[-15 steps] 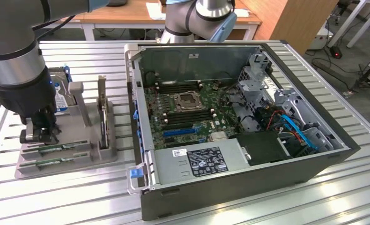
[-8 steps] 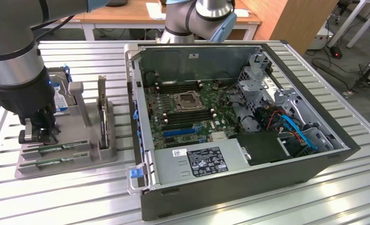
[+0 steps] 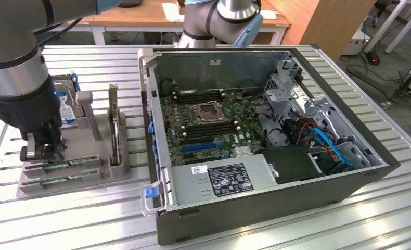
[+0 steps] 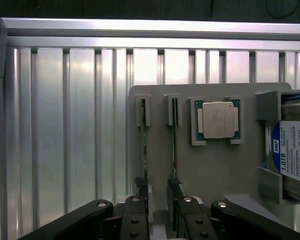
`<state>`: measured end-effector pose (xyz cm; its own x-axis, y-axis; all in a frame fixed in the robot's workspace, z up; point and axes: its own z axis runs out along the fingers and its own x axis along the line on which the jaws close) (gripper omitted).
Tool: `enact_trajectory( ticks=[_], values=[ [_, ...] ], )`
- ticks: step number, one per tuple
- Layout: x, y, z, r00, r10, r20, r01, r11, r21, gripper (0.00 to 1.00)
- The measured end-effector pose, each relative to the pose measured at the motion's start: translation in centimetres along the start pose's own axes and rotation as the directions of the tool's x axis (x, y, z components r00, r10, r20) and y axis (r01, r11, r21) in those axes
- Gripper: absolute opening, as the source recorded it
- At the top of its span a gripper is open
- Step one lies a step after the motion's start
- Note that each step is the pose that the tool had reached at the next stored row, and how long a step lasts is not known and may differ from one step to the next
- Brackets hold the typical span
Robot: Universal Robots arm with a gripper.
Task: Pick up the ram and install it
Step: 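Pick up the ram and move it above insertion slot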
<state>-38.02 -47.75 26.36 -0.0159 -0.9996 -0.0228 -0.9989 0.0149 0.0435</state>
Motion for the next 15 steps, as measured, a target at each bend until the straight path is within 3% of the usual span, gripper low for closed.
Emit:
enact_trajectory(
  ticks=[15],
  values=[
    [0.06,-0.04,0.97,1.0,0.0,-0.0001,0.0,1.0,-0.0001,0.29]
  ],
)
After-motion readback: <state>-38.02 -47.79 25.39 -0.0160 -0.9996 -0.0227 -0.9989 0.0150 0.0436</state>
